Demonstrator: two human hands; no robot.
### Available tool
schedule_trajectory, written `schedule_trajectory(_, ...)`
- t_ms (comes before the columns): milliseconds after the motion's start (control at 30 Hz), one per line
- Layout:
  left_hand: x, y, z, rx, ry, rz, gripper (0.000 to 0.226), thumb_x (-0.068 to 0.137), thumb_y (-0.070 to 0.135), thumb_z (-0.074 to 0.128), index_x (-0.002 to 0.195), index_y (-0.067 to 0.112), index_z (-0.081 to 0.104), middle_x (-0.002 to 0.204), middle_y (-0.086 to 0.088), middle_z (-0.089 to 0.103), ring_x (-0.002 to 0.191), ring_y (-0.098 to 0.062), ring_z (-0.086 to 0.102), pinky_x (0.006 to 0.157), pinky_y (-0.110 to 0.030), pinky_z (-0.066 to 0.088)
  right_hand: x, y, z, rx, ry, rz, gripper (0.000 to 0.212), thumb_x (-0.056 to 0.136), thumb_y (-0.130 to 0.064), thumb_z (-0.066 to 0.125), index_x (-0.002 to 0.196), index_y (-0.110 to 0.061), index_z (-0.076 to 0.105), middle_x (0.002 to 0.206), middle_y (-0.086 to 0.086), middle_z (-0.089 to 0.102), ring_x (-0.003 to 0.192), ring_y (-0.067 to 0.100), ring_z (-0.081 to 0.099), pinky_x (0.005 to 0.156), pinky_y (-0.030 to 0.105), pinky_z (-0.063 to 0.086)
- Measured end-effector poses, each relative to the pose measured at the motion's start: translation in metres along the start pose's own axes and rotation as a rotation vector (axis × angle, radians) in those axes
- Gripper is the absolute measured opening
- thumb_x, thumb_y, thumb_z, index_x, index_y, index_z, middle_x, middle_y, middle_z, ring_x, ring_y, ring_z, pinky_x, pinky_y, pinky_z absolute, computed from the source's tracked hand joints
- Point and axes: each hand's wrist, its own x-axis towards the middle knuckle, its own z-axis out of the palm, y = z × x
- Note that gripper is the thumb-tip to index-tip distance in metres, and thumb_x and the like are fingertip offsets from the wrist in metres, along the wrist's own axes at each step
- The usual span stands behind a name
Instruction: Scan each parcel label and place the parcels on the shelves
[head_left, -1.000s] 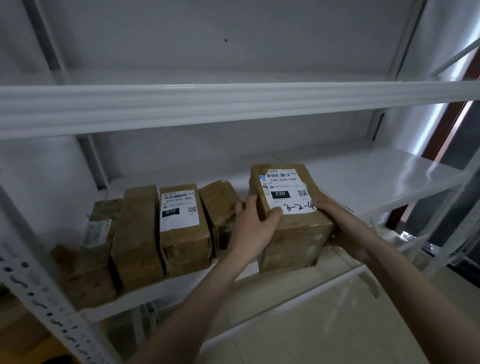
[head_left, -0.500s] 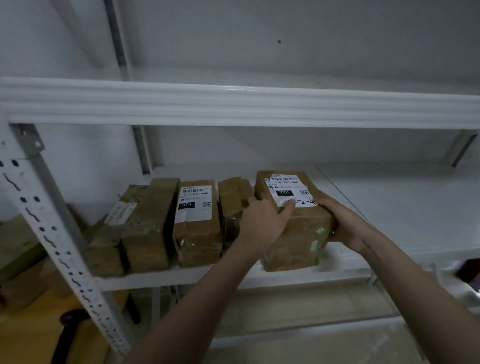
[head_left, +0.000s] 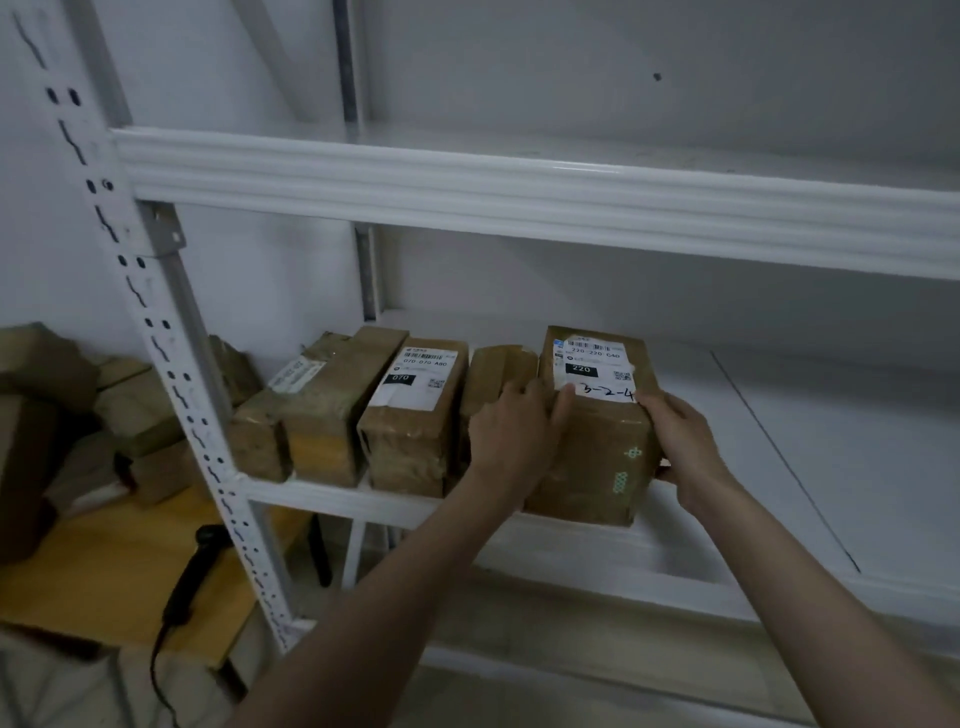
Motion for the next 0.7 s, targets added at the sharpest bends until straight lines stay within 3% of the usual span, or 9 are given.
schedule_trajectory(33, -0.008, -0.002, 0.001, -0.095, 0.046, -0.004, 0.047, 0.101, 0.048, 0.025, 0.113, 0.015, 0.056, 0.094, -0.003, 0.058, 0.065, -0.017, 0.051, 0.047, -0.025, 0.032, -0.001, 0.004, 0.001, -0.098, 0.084, -0.116, 0.023, 0.095, -0.041, 0.051, 0.104, -0.027, 0.065, 0.104, 0.002, 0.068, 0.098, 0.022, 0.063, 0.078, 0.035, 0.049)
schedule_trajectory(133, -0.039, -0.018, 0.004, -0.222, 0.217, 0.090, 0.051, 0.098, 0.051, 0.024, 0.119, 0.017, 0.056, 0.114, -0.001, 0.061, 0.065, -0.014, 0.061, 0.046, -0.024, 0.043, -0.015, 0.011, 0.008, -0.458, 0.312, -0.577, 0.026, 0.096, -0.021, 0.052, 0.118, -0.008, 0.057, 0.115, 0.011, 0.061, 0.107, 0.030, 0.055, 0.076, 0.032, 0.040)
schedule_trajectory(233, -0.074, -0.051, 0.003, -0.225, 0.350, 0.153, 0.036, 0.098, 0.040, 0.040, 0.115, 0.016, 0.059, 0.117, 0.001, 0.060, 0.068, -0.011, 0.062, 0.047, -0.026, 0.050, -0.037, 0.012, 0.028, -0.569, 0.358, -0.945, 0.035, 0.088, -0.008, 0.061, 0.122, -0.003, 0.055, 0.123, 0.018, 0.059, 0.117, 0.029, 0.048, 0.092, 0.041, 0.046)
schedule_trajectory(300, -0.098, -0.082, -0.001, -0.117, 0.271, 0.078, 0.036, 0.096, 0.042, 0.041, 0.119, 0.019, 0.057, 0.121, 0.005, 0.057, 0.072, -0.009, 0.064, 0.049, -0.027, 0.052, -0.053, 0.014, 0.053, -0.569, 0.286, -1.111, 0.037, 0.087, -0.006, 0.063, 0.123, 0.001, 0.055, 0.124, 0.021, 0.059, 0.119, 0.027, 0.046, 0.104, 0.033, 0.036)
schedule_trajectory(367, -0.118, -0.115, -0.008, -0.003, 0.135, -0.066, 0.040, 0.097, 0.047, 0.038, 0.127, 0.025, 0.051, 0.127, 0.009, 0.052, 0.081, -0.011, 0.067, 0.055, -0.031, 0.054, -0.065, 0.019, 0.083, -0.548, 0.121, -1.130, 0.036, 0.089, -0.010, 0.062, 0.122, 0.000, 0.056, 0.126, 0.019, 0.058, 0.117, 0.028, 0.053, 0.100, 0.030, 0.040)
schedule_trajectory(500, -0.146, -0.177, -0.024, 0.140, 0.000, -0.264, 0.041, 0.100, 0.045, 0.038, 0.135, 0.024, 0.045, 0.131, 0.005, 0.050, 0.089, -0.020, 0.066, 0.057, -0.030, 0.044, -0.082, 0.025, 0.144, -0.535, -0.225, -1.043, 0.045, 0.085, -0.016, 0.065, 0.128, -0.006, 0.054, 0.132, 0.014, 0.054, 0.121, 0.030, 0.053, 0.092, 0.039, 0.052)
schedule_trajectory(633, -0.172, -0.236, -0.041, 0.217, -0.070, -0.375, 0.040, 0.100, 0.043, 0.038, 0.133, 0.021, 0.045, 0.128, 0.001, 0.052, 0.087, -0.024, 0.064, 0.053, -0.032, 0.046, -0.099, 0.023, 0.205, -0.579, -0.357, -1.024, 0.046, 0.084, -0.015, 0.069, 0.127, -0.007, 0.054, 0.128, 0.012, 0.056, 0.116, 0.031, 0.056, 0.089, 0.040, 0.053)
schedule_trajectory(700, -0.186, -0.265, -0.053, 0.260, -0.115, -0.415, 0.040, 0.100, 0.046, 0.037, 0.131, 0.022, 0.044, 0.125, 0.001, 0.051, 0.089, -0.023, 0.063, 0.052, -0.031, 0.040, -0.113, 0.020, 0.239, -0.598, -0.414, -1.014, 0.043, 0.087, -0.016, 0.067, 0.127, -0.008, 0.054, 0.128, 0.010, 0.056, 0.113, 0.028, 0.057, 0.085, 0.033, 0.050)
